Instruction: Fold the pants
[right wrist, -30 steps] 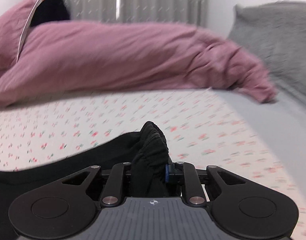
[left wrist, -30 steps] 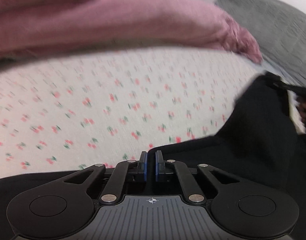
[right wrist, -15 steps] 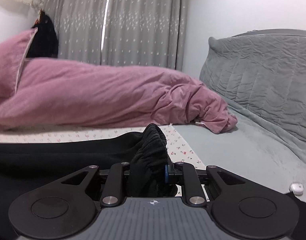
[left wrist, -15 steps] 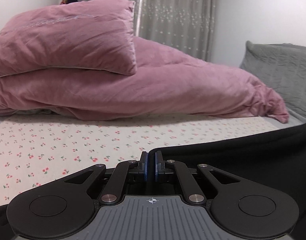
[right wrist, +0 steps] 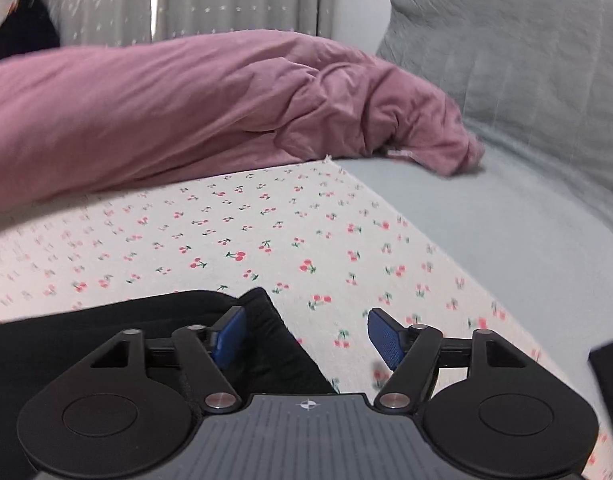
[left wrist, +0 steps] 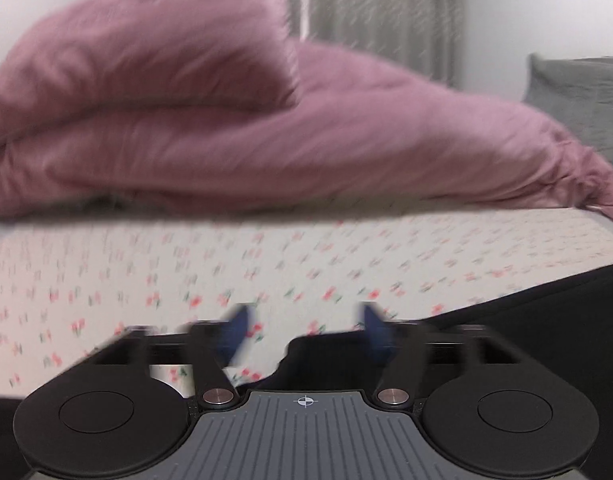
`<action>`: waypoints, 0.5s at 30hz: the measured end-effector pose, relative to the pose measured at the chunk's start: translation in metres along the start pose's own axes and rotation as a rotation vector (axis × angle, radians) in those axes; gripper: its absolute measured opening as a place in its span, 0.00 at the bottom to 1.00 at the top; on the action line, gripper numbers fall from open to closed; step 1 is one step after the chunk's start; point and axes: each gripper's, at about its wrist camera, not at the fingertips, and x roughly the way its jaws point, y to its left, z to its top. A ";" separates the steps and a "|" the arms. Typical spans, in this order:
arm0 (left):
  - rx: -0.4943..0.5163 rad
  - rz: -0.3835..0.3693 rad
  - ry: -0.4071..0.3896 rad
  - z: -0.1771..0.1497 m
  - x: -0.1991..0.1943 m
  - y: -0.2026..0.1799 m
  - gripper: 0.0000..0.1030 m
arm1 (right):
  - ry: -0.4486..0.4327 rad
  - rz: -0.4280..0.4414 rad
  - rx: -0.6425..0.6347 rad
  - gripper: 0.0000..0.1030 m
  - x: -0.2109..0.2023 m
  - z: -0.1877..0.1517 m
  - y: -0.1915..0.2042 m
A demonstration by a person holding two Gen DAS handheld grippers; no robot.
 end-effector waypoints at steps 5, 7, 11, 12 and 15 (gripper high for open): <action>0.079 -0.100 0.035 -0.003 -0.032 -0.027 0.68 | 0.084 0.065 0.102 0.64 -0.015 -0.012 -0.022; 0.098 -0.152 0.056 -0.010 -0.041 -0.037 0.68 | 0.096 0.085 0.165 0.64 -0.019 -0.018 -0.030; 0.120 -0.240 0.119 -0.026 -0.054 -0.053 0.68 | 0.145 0.128 0.240 0.51 -0.011 -0.031 -0.038; 0.120 -0.261 0.137 -0.030 -0.052 -0.054 0.68 | 0.150 0.145 0.228 0.45 -0.008 -0.034 -0.036; 0.127 -0.335 0.169 -0.040 -0.054 -0.061 0.68 | 0.131 0.138 0.130 0.24 -0.013 -0.036 -0.021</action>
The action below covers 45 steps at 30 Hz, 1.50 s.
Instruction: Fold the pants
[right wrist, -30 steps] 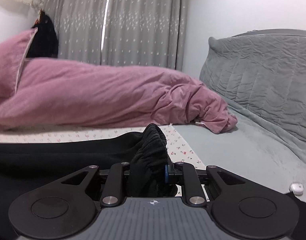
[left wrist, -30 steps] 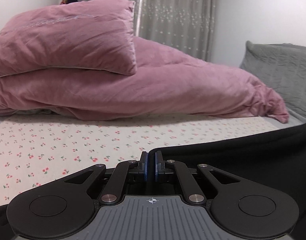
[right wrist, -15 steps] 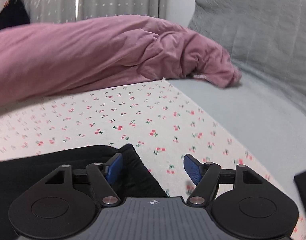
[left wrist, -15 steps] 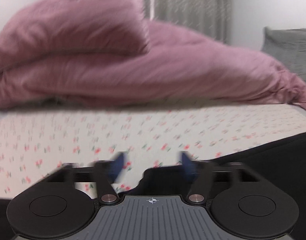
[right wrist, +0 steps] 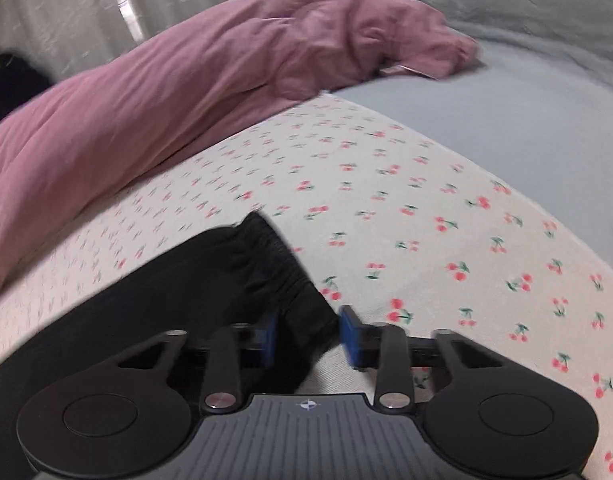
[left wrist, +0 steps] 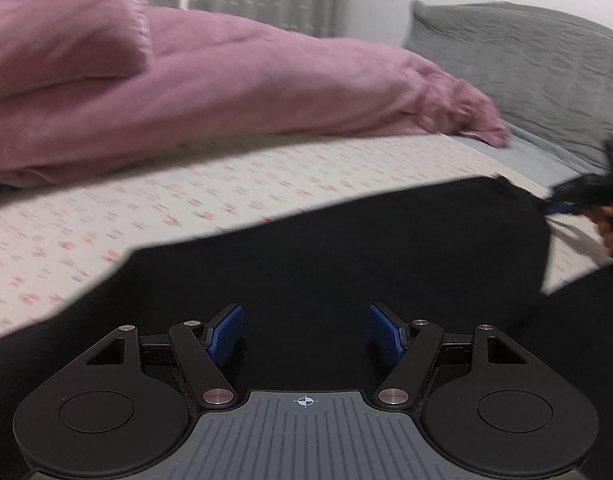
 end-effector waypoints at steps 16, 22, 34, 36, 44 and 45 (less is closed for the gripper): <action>0.012 0.002 0.014 -0.002 -0.038 0.012 0.70 | -0.050 -0.098 -0.176 0.60 -0.034 0.007 0.027; -0.066 0.243 0.002 -0.006 -0.086 0.090 0.71 | -0.067 0.025 -0.300 0.68 -0.052 0.007 0.089; -0.307 0.544 0.059 -0.054 -0.131 0.234 0.73 | 0.029 0.287 -0.479 0.70 -0.046 -0.034 0.217; -0.338 0.527 0.066 -0.057 -0.131 0.249 0.72 | 0.058 0.323 -0.495 0.70 -0.044 -0.043 0.234; -0.437 0.361 0.129 -0.062 -0.119 0.287 0.67 | 0.135 0.381 -0.548 0.70 -0.042 -0.082 0.283; -0.421 0.347 0.137 -0.061 -0.118 0.286 0.53 | 0.145 0.383 -0.550 0.70 -0.040 -0.087 0.287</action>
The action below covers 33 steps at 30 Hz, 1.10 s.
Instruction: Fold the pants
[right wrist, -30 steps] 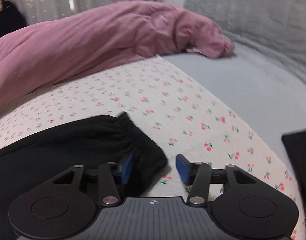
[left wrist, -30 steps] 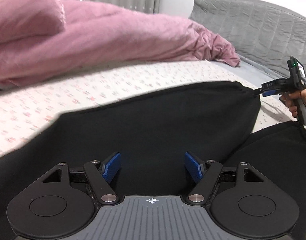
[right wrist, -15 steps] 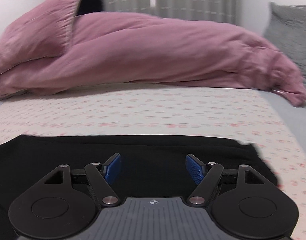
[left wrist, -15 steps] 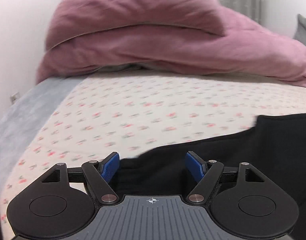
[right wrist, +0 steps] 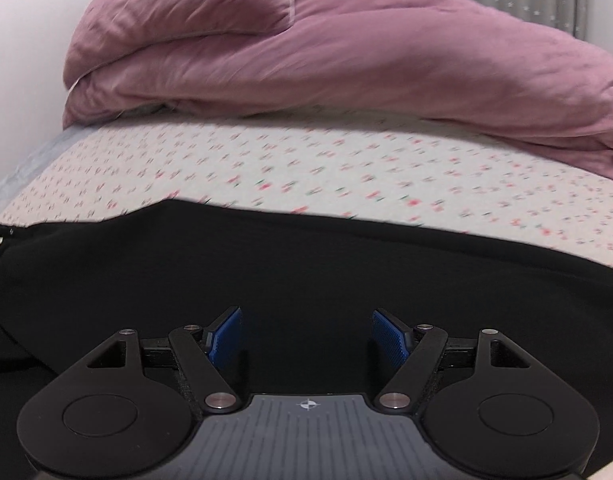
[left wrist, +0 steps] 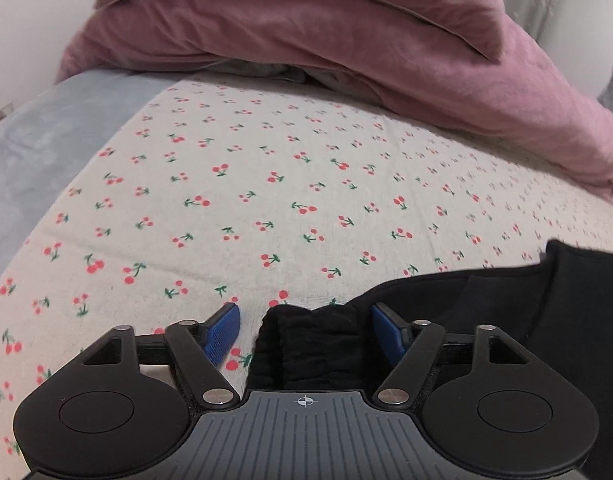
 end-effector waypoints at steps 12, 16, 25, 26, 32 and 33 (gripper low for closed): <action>-0.027 0.209 -0.191 -0.011 -0.014 -0.008 0.24 | 0.035 -0.033 -0.052 0.76 0.019 -0.008 0.028; -0.030 0.236 -0.176 -0.009 -0.011 -0.007 0.48 | 0.035 -0.046 -0.043 0.77 0.016 -0.008 0.029; 0.118 0.169 -0.275 -0.015 -0.063 -0.080 0.70 | -0.006 -0.002 -0.016 0.78 0.014 -0.003 0.040; 0.129 0.129 -0.267 -0.017 -0.064 -0.091 0.70 | 0.001 0.002 -0.017 0.78 0.015 -0.004 0.041; 0.203 0.021 -0.110 -0.052 -0.033 -0.141 0.70 | 0.004 -0.035 0.020 0.78 0.006 -0.023 0.022; 0.210 0.041 -0.089 -0.060 -0.027 -0.141 0.70 | -0.001 -0.043 0.035 0.78 0.001 -0.027 0.015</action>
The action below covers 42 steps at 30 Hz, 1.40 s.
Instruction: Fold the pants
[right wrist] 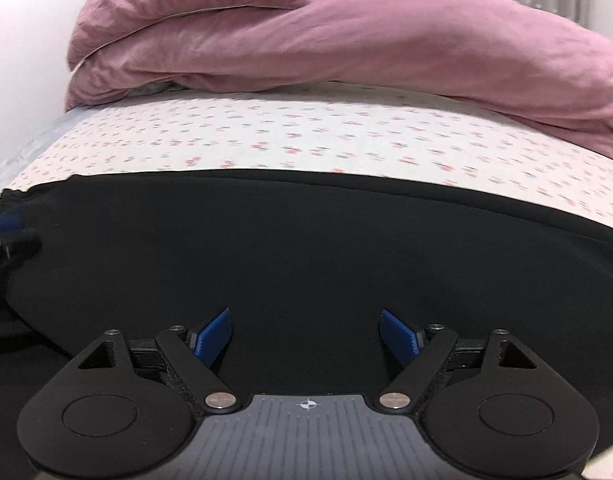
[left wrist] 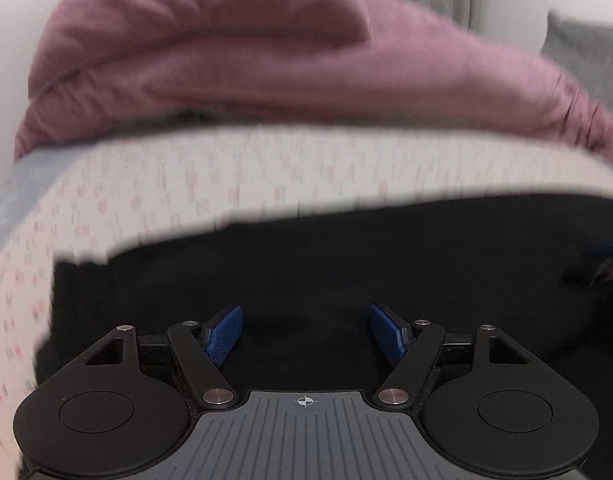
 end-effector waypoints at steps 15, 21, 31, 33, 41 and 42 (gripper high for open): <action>0.045 0.113 0.069 0.005 -0.035 0.007 0.75 | -0.021 -0.177 0.208 0.84 -0.063 -0.015 -0.062; 0.150 0.035 0.075 0.026 -0.030 0.007 0.78 | -0.018 -0.152 0.088 0.84 -0.057 -0.004 -0.036; 0.319 -0.014 0.107 0.064 0.024 0.024 0.83 | 0.010 -0.046 -0.146 0.85 -0.028 0.013 0.002; 0.336 -0.032 0.114 0.070 0.037 0.027 0.83 | -0.010 -0.016 -0.206 0.85 -0.020 0.020 0.013; 0.375 -0.127 0.162 0.071 0.074 0.039 0.84 | 0.051 0.017 -0.418 0.83 0.043 0.055 0.051; 0.364 -0.145 0.162 0.073 0.077 0.042 0.84 | 0.051 0.022 -0.434 0.83 0.048 0.060 0.052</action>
